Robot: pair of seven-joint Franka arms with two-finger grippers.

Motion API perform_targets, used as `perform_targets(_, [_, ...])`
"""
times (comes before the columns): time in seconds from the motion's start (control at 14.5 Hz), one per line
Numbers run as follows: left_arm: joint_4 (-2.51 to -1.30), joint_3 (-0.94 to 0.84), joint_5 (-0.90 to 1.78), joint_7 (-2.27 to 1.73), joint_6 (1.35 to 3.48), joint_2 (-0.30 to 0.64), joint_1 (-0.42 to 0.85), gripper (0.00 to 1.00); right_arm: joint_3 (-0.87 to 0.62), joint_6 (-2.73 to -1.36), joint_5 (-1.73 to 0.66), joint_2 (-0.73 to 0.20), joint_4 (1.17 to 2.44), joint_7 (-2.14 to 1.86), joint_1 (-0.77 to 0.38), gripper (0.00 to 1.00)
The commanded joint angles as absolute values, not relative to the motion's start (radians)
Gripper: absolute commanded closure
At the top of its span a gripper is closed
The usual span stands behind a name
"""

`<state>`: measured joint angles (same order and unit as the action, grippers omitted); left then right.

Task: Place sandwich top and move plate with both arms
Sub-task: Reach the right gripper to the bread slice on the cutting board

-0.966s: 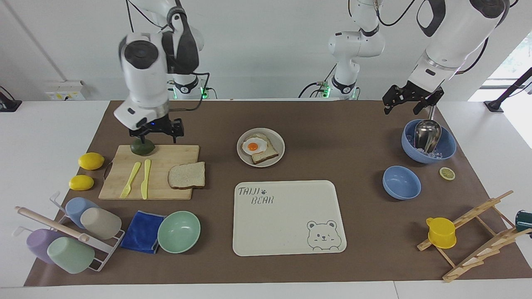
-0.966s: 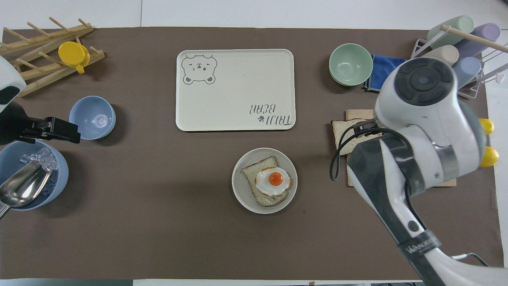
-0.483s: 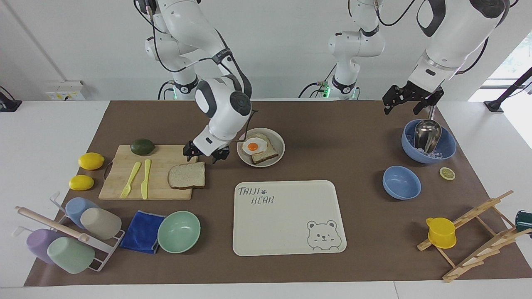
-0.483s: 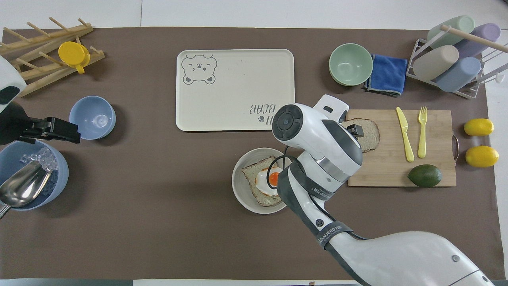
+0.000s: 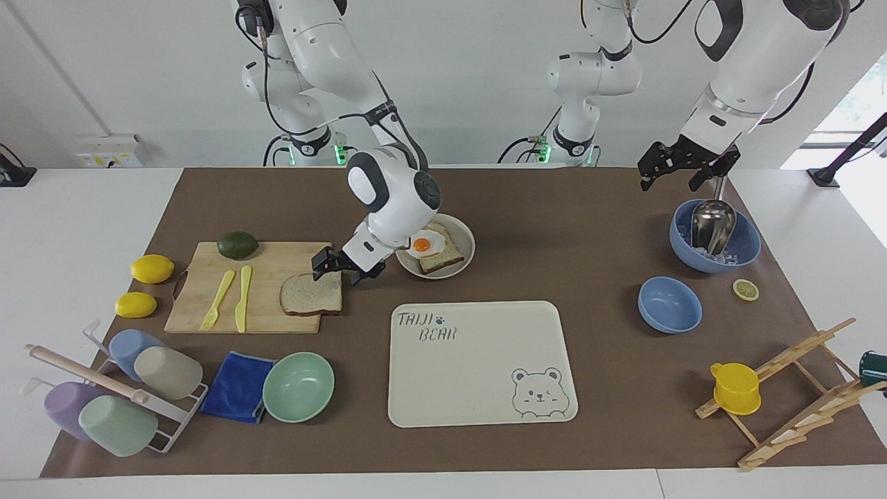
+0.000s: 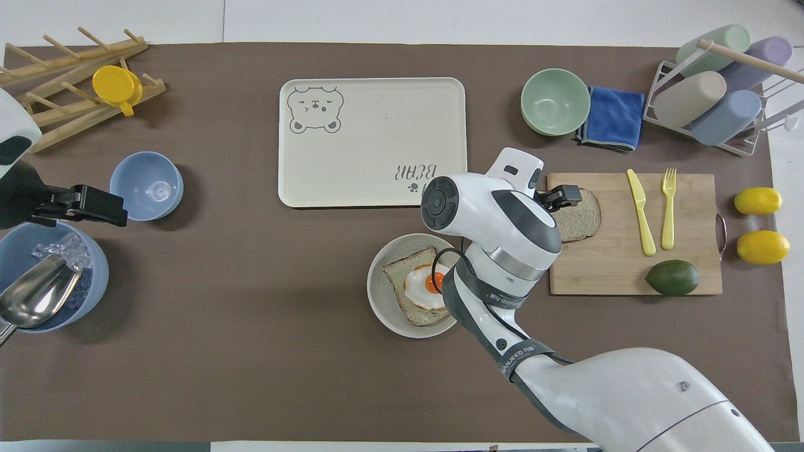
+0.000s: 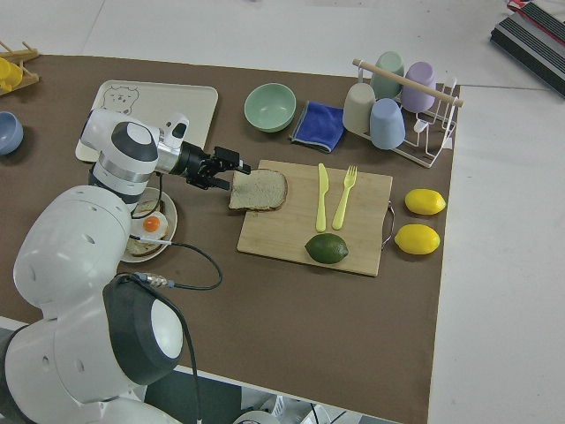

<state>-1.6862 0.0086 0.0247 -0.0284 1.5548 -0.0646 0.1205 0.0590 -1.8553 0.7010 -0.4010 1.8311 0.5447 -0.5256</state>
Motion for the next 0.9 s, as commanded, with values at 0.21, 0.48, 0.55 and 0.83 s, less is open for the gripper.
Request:
perform_targets(0.21, [-1.678,-0.002,0.015,-0.023,1.539,-0.064,0.106,0.0,0.052,-1.914,0.729,-0.425,1.805,0.619,-0.537,0.0])
perform_targets(0.48, [-1.678,-0.002,0.015,-0.023,1.539,-0.064,0.106,0.0,0.049,-1.985,0.729,-0.426,1.836,0.635,-0.52,0.0])
perform_targets(0.55, [-1.678,-0.002,0.015,-0.023,1.539,-0.064,0.106,0.0,0.051,-1.985,0.729,-0.428,1.838,0.637,-0.519,0.0])
perform_targets(0.83, [-1.678,-0.002,0.015,-0.023,1.539,-0.064,0.106,0.0,0.051,-1.977,0.729,-0.425,1.851,0.637,-0.506,0.01])
